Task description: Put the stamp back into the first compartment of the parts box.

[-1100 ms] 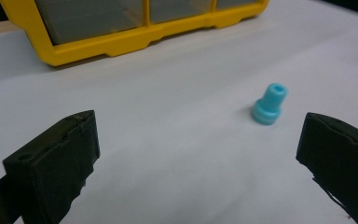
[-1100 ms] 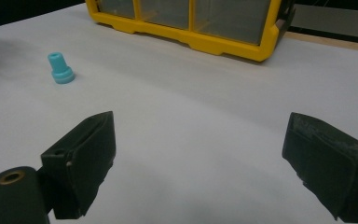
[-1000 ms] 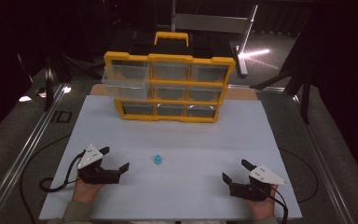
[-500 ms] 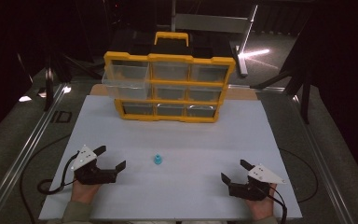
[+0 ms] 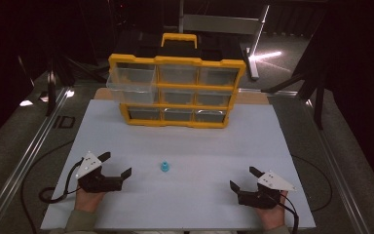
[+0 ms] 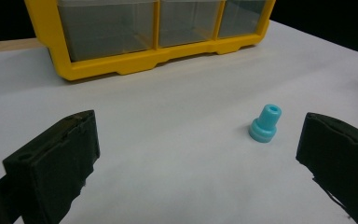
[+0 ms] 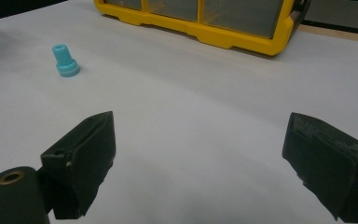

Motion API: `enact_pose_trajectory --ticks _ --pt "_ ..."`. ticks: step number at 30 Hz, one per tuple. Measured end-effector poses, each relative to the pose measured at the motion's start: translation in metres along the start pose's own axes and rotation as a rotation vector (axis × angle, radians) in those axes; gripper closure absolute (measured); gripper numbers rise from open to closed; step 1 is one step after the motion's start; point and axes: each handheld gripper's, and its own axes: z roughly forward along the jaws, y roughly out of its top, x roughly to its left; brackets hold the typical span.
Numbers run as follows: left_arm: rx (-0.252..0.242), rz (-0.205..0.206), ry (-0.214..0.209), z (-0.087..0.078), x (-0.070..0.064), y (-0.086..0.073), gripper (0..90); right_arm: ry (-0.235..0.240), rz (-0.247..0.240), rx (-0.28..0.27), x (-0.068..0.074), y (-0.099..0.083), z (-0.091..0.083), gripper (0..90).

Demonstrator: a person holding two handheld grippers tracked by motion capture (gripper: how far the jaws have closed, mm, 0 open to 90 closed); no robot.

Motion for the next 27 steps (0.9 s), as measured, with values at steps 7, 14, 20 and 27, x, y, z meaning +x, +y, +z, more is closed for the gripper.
enact_pose_trajectory --ticks 7,14,20,27 --pt "0.003 -0.006 -0.006 0.002 0.000 0.000 0.1 0.029 0.015 0.026 0.001 0.001 0.002 9.3" --pt "0.023 0.011 0.013 0.007 0.000 -0.003 0.1 0.064 0.024 0.065 0.003 0.009 0.006 9.1" --pt "0.019 -0.003 0.002 0.007 0.000 -0.002 0.1 0.103 0.004 0.132 0.007 0.019 0.018 9.1" --pt "0.022 -0.008 0.007 0.008 0.001 -0.002 0.1 0.146 -0.026 0.212 0.012 0.040 0.033 9.1"
